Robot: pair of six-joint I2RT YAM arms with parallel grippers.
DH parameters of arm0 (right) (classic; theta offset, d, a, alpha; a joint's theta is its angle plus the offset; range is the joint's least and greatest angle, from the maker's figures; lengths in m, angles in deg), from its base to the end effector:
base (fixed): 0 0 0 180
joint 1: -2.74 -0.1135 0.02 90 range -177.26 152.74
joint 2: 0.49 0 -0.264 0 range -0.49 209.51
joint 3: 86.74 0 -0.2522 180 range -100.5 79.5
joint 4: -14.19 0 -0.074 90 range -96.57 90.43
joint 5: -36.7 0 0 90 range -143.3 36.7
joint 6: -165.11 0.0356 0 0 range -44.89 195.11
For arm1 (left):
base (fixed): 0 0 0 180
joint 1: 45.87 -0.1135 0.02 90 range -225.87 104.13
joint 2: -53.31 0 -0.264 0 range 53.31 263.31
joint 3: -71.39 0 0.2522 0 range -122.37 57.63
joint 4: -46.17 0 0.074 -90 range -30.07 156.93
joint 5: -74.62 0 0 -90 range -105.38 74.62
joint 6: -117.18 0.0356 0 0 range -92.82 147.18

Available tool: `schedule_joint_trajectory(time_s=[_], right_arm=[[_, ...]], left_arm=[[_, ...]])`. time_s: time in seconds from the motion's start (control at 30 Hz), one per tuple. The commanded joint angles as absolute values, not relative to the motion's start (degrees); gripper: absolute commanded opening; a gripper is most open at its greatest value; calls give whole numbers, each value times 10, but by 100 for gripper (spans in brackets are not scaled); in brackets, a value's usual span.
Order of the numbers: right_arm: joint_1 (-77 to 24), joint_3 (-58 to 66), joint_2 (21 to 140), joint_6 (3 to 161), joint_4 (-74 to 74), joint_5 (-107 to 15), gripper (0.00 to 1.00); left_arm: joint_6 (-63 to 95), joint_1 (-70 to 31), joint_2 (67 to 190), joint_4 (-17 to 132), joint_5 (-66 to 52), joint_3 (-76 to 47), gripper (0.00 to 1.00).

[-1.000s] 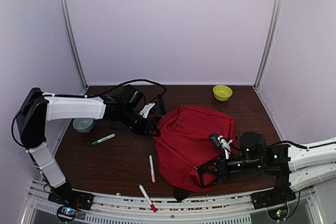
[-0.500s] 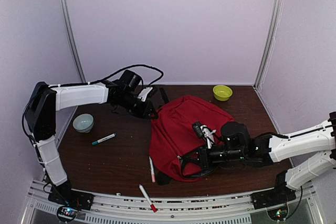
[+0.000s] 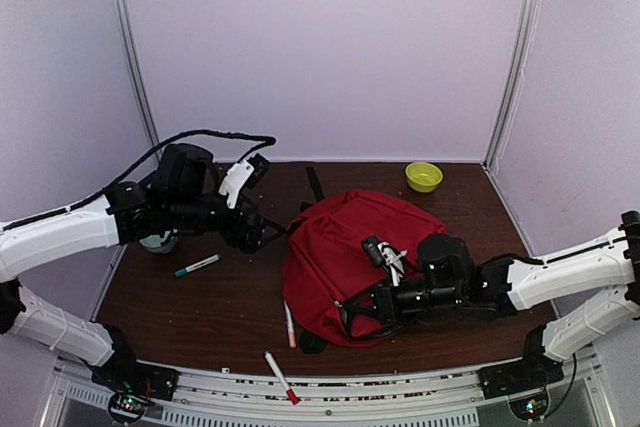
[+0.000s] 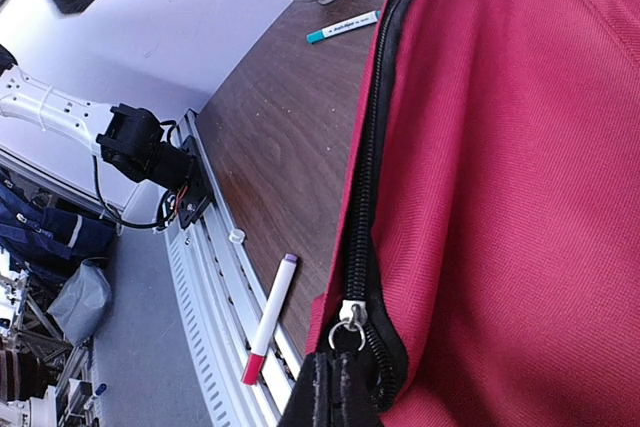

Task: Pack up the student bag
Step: Zip the student bag into the largest pocket of the bag.

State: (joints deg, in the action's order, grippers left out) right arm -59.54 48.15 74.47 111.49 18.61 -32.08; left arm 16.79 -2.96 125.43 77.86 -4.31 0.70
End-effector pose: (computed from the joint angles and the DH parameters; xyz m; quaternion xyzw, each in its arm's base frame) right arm 0.1128 0.2424 0.1969 -0.2821 0.7878 0.4996 0.2241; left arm 0.2021 -0.1972 0.2989 0.2892 0.8273 -0.2884 0.3856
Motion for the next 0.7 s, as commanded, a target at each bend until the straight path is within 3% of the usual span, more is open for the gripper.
schedule_joint_trajectory(time_s=[0.0,0.17,0.33,0.67], right_arm=[[-597,486,728,1113,179,-315,0],[-598,486,711,1105,151,-326,0],[-598,501,686,1107,140,-340,0],[-598,516,673,1120,155,-348,0]], left_arm=[[267,68,1197,723,-180,28,98],[339,88,1182,647,-101,75,98],[441,156,1197,612,-127,100,98],[538,194,1331,700,-113,9,89]])
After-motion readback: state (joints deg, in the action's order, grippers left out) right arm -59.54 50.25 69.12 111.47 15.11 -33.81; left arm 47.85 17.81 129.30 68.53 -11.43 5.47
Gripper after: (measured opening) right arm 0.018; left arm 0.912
